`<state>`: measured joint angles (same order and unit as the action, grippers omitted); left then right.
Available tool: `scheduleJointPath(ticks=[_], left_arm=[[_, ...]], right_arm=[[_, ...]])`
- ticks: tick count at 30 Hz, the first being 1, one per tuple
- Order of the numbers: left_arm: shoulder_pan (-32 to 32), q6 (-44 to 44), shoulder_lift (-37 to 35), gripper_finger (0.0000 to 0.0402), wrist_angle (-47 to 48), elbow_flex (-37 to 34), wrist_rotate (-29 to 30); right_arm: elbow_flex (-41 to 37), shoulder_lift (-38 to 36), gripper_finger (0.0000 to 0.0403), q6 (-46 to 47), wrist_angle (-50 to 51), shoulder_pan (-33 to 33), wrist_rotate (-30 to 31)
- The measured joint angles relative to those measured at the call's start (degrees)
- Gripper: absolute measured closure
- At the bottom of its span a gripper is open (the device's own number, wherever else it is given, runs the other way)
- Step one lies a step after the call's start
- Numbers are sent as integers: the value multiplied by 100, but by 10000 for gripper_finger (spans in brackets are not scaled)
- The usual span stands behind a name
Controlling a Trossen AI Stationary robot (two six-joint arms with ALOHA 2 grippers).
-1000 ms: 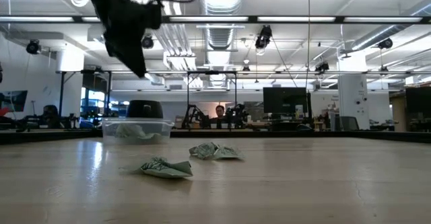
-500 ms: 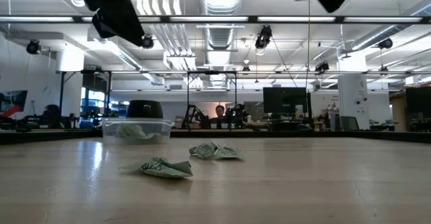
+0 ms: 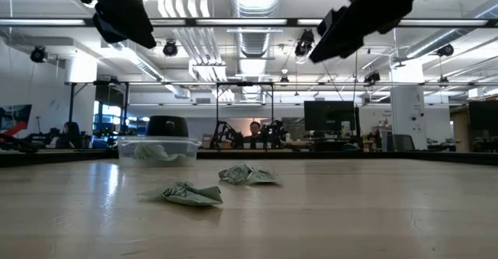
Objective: Pick and place items into bin
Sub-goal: Put the green stevia packet into the red basket
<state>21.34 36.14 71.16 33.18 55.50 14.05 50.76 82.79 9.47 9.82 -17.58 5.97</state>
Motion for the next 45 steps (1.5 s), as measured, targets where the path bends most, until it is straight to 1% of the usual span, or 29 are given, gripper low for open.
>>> scheduleJointPath(ticks=[3,7,12,15,19,22,27,32,36,45], left_arm=[[71,118,0,283,-3,-21,20],[124,259,0,283,-8,-49,34],[177,264,0,283,-49,-54,101],[203,262,0,283,-91,-58,128],[208,260,0,283,-117,-65,126],[208,262,0,283,-125,-65,127],[212,258,0,283,-126,-65,126],[212,258,0,283,-125,-65,232],[212,256,0,283,-125,-65,290],[212,255,0,283,-126,-80,330]], right_arm=[[95,426,218,-56,-162,44,-67],[223,1011,218,-74,-428,113,-341],[500,1708,218,-74,-584,118,-368],[724,2042,217,-74,-599,142,-391],[1001,2389,218,-58,-595,279,-586],[1088,2432,216,-18,-576,400,-760],[1061,2379,209,-42,-504,545,-828],[1055,2398,207,-188,-433,622,-1159],[978,2404,206,-345,-453,693,-1161],[958,2412,206,-341,-530,937,-1217]])
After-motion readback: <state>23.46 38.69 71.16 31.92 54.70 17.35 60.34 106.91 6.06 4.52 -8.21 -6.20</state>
